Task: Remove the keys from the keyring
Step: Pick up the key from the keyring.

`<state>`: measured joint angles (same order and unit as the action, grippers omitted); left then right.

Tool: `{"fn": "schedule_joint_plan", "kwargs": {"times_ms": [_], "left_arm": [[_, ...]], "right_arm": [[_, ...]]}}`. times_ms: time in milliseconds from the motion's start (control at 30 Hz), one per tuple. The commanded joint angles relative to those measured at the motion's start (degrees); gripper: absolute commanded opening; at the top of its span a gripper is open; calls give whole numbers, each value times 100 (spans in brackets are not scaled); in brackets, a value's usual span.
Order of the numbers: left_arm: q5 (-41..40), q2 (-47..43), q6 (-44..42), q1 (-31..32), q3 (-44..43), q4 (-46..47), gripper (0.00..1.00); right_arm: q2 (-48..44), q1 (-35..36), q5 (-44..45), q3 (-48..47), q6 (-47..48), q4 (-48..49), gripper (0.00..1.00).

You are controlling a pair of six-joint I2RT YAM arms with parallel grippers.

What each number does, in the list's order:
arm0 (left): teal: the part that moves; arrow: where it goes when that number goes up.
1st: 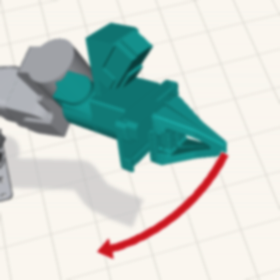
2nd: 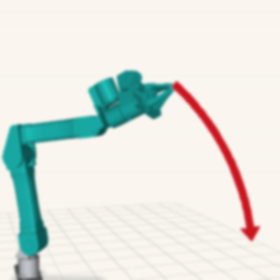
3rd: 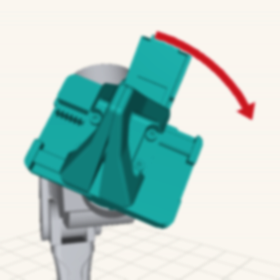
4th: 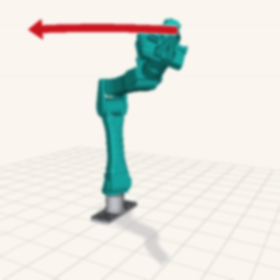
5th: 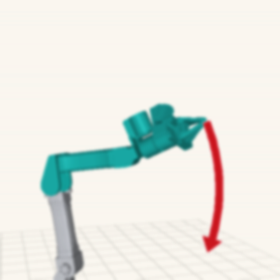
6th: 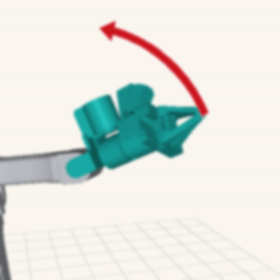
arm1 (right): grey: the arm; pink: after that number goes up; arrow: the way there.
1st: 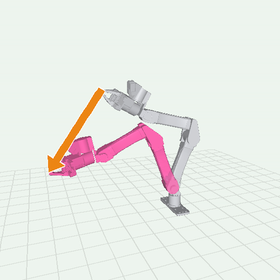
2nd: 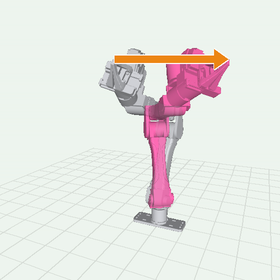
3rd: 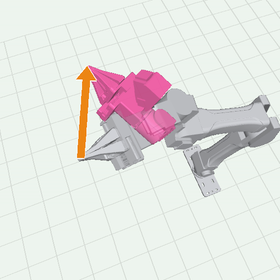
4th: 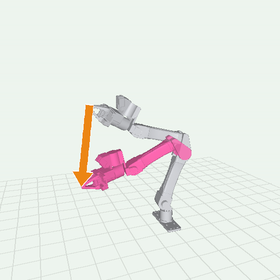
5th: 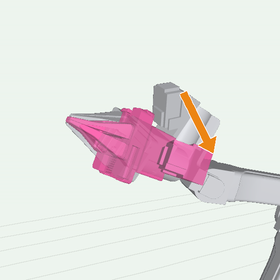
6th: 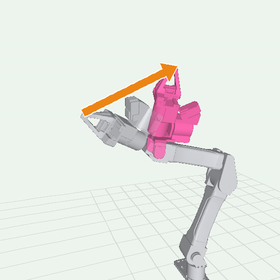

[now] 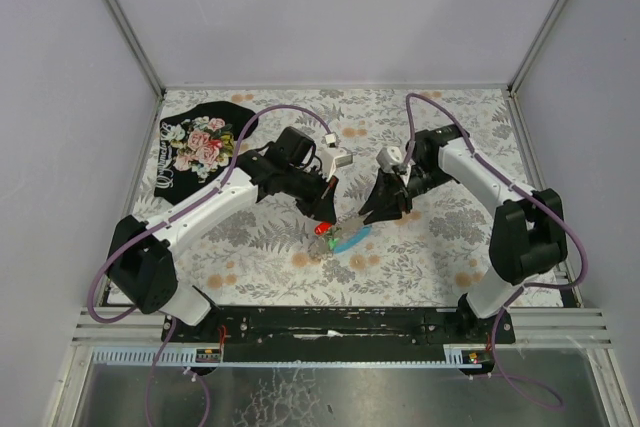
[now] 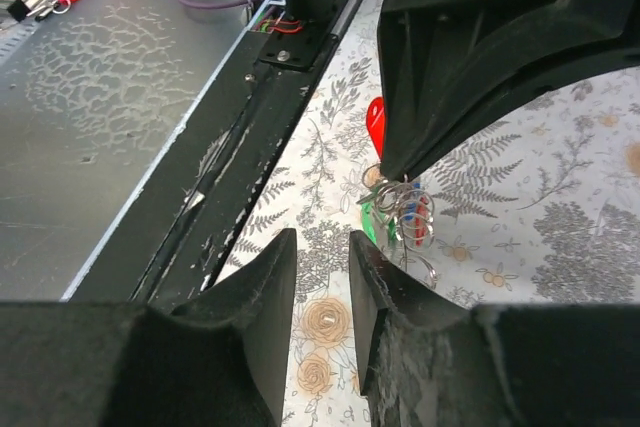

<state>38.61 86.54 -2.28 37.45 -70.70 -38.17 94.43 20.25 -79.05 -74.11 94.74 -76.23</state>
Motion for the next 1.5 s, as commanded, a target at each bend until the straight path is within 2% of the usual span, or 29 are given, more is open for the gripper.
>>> {"fn": "schedule_joint_plan", "kwargs": {"times_ms": [0, 67, 133, 167, 233, 300, 400, 500, 567, 700, 1133, 1467], "left_arm": [[260, -152, -72, -36, -304, 328, 0], [240, -146, -67, -38, -325, 328, 0], [235, -133, -61, -36, -316, 329, 0], [247, -142, -62, -36, -318, 330, 0], [246, -197, -130, -36, -307, 328, 0], [179, -276, -241, -29, -299, 332, 0], [31, -367, -405, -20, -374, 328, 0], [-143, -448, -592, 28, -487, 328, 0], [-194, -515, -735, 70, -552, 328, 0], [-247, -636, -983, 183, -641, 328, 0], [-286, -693, -1213, 323, -705, 339, 0], [-187, -673, -1240, 373, -686, 300, 0]], "right_arm": [[333, 121, -141, -351, 606, -602, 33], [332, 115, 290, -541, -422, 65, 32], [13, 114, 950, -328, -2298, 1659, 32], [-318, 113, 1340, -98, -3388, 2562, 35], [-931, 114, 1755, 350, -4081, 3558, 43], [-1205, 115, 1602, 483, -3895, 3679, 44], [-1274, 120, 900, 510, -3089, 3295, 43], [-1248, 259, 589, 495, -2944, 3214, 39], [-1314, 409, 650, 572, -3116, 3409, 38], [-1569, 610, 981, 949, -4334, 4663, 39], [-1501, 633, 1022, 571, -4594, 4775, 40], [-1416, 859, 1110, 561, -4454, 4627, 33]]}}
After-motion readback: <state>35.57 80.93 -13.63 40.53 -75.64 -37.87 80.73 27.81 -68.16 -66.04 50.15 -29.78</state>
